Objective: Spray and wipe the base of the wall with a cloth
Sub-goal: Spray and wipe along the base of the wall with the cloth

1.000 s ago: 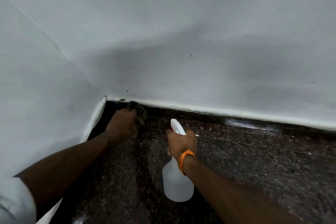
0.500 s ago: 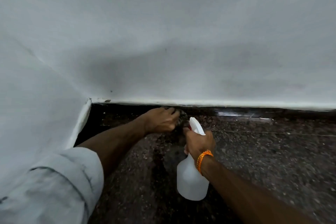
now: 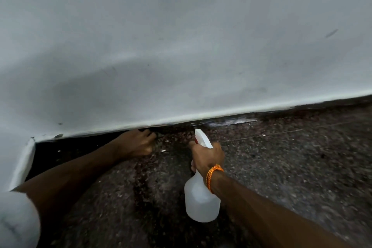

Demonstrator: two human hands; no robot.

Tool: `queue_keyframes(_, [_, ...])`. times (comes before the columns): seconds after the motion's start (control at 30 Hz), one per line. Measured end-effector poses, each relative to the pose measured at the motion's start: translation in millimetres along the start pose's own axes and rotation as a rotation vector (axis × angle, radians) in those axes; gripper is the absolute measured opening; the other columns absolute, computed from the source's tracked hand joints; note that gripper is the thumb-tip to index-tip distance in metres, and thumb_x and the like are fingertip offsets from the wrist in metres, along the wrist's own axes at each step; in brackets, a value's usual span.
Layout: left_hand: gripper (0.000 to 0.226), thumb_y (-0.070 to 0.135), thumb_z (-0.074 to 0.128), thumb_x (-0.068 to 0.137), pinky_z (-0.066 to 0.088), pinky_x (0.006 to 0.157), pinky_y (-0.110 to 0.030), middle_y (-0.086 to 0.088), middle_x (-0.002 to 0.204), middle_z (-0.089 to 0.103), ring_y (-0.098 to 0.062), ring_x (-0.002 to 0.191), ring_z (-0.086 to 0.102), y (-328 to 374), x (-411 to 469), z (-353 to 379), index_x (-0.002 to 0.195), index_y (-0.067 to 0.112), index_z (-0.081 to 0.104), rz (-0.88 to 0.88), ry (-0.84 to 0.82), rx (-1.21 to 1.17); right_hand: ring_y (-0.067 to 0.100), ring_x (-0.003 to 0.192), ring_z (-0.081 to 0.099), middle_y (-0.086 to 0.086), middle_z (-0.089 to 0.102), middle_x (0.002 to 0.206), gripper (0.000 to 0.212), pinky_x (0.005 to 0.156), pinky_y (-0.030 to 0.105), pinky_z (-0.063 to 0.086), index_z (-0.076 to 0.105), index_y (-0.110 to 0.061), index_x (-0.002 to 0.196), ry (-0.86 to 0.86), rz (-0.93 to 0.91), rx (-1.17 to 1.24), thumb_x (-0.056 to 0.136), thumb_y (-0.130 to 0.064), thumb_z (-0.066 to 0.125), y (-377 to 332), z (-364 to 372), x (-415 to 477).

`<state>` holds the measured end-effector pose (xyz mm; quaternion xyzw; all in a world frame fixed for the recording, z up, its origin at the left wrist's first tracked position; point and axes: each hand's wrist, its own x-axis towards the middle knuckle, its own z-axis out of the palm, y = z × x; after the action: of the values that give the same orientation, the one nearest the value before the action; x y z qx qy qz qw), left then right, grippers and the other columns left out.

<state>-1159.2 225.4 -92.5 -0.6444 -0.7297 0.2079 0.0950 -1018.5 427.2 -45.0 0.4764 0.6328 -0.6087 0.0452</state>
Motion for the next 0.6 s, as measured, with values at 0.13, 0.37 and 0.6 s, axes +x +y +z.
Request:
queue_keyframes(0.13, [0.010,0.004,0.045,0.084,0.045,0.037,-0.030,-0.011,0.072,0.056,-0.029,0.059,0.057,5,51,-22,0.084,0.005,0.056,0.050,0.128,-0.016,0.032,0.059,0.071,0.022,0.074,0.082,0.032,0.050,0.033,0.058,0.059,-0.014,0.080,-0.027,0.000,-0.019,0.070,-0.038,0.076,6,0,2])
queue_keyframes(0.37, [0.024,0.008,0.044,0.079,0.042,0.035,-0.030,-0.012,0.075,0.057,-0.030,0.062,0.059,13,52,-32,0.077,0.003,0.067,-0.056,0.080,-0.028,0.042,0.076,0.074,0.021,0.074,0.082,0.056,0.071,0.054,0.064,0.058,-0.017,0.080,-0.069,0.002,0.016,0.043,-0.057,0.063,30,7,17])
queue_keyframes(0.6, [0.024,0.002,0.038,0.078,0.037,0.031,-0.028,-0.015,0.069,0.056,-0.029,0.051,0.055,12,69,-47,0.086,-0.002,0.061,-0.002,0.083,-0.029,0.043,0.065,0.072,0.022,0.071,0.069,0.025,0.061,0.053,0.062,0.058,-0.012,0.063,0.005,-0.047,-0.012,0.069,-0.030,0.073,16,-19,3])
